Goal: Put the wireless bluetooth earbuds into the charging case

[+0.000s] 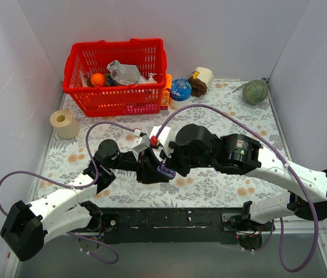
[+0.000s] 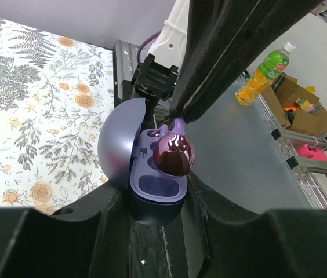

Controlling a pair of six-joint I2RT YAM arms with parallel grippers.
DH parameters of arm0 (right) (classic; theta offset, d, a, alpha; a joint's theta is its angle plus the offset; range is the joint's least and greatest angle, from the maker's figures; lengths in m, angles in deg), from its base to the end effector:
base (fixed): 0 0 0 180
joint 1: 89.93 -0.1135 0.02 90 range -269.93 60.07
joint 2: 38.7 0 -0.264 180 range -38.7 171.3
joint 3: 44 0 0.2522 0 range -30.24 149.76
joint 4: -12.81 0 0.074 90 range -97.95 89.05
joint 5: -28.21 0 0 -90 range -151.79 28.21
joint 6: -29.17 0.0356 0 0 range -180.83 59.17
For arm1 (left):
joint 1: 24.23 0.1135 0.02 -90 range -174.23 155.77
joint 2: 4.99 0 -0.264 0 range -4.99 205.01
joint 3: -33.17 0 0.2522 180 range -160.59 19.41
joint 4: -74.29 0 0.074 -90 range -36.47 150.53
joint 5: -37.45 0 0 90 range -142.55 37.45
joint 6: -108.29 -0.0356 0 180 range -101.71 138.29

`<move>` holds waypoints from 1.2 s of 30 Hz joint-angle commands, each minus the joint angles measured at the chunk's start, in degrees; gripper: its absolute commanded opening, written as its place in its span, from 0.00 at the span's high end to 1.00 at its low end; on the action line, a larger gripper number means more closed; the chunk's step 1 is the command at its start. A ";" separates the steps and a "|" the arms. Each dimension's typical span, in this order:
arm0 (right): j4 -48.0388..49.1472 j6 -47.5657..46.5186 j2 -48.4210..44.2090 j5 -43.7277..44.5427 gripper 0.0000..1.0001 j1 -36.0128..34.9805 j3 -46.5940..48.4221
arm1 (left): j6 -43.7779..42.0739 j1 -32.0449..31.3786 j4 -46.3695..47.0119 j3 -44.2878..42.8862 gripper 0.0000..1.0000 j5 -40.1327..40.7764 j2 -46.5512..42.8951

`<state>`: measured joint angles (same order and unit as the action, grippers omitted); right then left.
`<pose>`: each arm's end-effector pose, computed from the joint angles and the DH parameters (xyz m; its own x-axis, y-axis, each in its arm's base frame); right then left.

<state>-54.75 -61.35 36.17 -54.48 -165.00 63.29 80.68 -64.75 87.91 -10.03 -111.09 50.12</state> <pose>0.0697 0.2437 0.4406 -0.1398 -0.5594 -0.8170 -0.9329 0.3510 -0.0807 0.1386 -0.1584 0.2808 -0.8643 0.1303 -0.4858 0.4776 -0.0900 -0.8739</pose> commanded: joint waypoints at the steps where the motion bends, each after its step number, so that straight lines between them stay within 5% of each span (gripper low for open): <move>1: 2.30 -0.28 0.45 0.07 0.99 -0.61 0.33 | -0.69 -0.09 0.48 -2.12 1.00 -0.17 -1.76; 25: 2.82 1.74 -0.42 3.85 0.99 -2.19 -2.84 | -0.34 -0.09 0.93 -2.47 1.00 1.94 -2.64; 30: 3.52 3.24 -1.22 5.61 0.73 -2.10 -0.12 | -0.52 -0.09 0.66 -2.21 1.00 2.21 -2.82; 36: 5.10 4.47 -2.53 8.07 0.68 -2.10 0.77 | -0.08 -0.09 1.28 -1.68 1.00 2.64 -3.08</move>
<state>-52.76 -58.22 36.37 -49.13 -166.83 61.50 80.74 -64.75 87.75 -10.55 -109.06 48.66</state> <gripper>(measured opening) 0.318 0.326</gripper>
